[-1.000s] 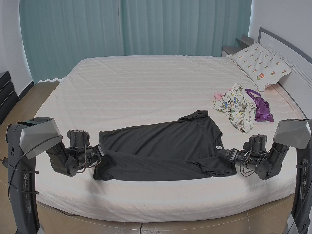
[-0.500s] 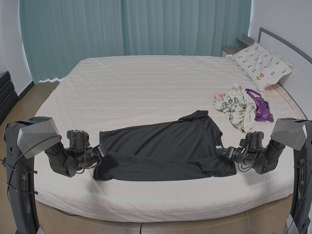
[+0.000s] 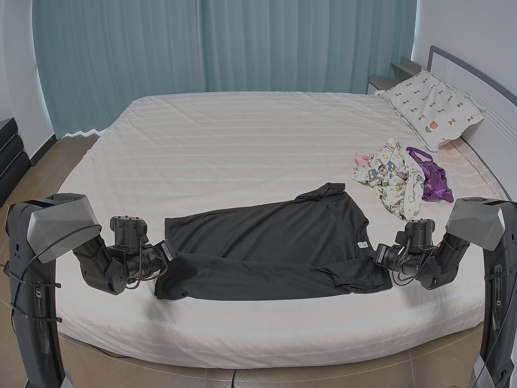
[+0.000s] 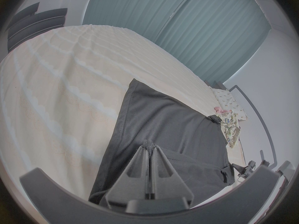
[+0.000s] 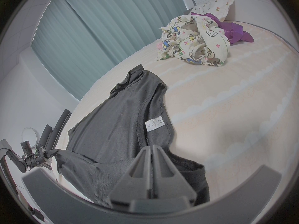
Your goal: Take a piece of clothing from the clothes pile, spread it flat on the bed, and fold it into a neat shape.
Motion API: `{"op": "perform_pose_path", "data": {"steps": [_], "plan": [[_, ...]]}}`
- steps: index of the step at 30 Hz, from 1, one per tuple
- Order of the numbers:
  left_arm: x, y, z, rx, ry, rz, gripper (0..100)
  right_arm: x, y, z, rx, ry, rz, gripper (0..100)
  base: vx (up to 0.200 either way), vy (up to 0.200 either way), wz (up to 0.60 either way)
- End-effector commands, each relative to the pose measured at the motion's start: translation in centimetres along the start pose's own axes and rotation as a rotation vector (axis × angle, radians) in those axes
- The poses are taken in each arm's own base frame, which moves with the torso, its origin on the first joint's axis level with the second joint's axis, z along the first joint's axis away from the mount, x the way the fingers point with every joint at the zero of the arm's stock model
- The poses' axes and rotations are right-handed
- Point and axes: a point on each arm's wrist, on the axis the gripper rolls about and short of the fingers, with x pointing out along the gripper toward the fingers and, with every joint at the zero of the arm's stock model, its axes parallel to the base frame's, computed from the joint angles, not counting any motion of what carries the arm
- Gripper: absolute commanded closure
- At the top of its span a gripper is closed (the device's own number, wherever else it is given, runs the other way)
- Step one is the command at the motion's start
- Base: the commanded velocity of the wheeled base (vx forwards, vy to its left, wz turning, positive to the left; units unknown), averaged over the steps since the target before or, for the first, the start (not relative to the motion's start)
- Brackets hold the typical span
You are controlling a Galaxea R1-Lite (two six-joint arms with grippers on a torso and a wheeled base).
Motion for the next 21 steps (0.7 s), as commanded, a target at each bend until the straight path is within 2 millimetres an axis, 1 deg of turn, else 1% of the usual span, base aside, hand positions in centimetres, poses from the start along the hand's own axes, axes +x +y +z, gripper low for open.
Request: {"op": "perform_pose_path", "data": {"steps": [1,6,10,12,21], "plan": [[-0.7,-0.5,0.6,-0.015,-0.021,-0.012,100,-0.3,0.1,0.3,0.005,-0.011,0.002,100,0.000,0.000,0.00],[-1.6,-0.7,1.0,-0.017,-0.035,-0.011,100,-1.1,0.7,1.1,0.026,-0.057,0.024,100,0.000,0.000,0.00],[-2.5,-0.7,0.5,-0.011,-0.020,0.001,100,-2.1,1.5,2.0,0.023,-0.096,0.046,100,0.000,0.000,0.00],[-2.9,-0.6,0.2,-0.014,-0.009,0.009,100,-2.6,1.6,1.7,0.024,-0.080,0.047,100,0.000,0.000,0.00],[-3.4,-0.2,-0.1,-0.017,-0.003,0.029,100,-2.3,1.7,1.3,0.025,-0.061,0.046,100,0.000,0.000,0.00]]}}
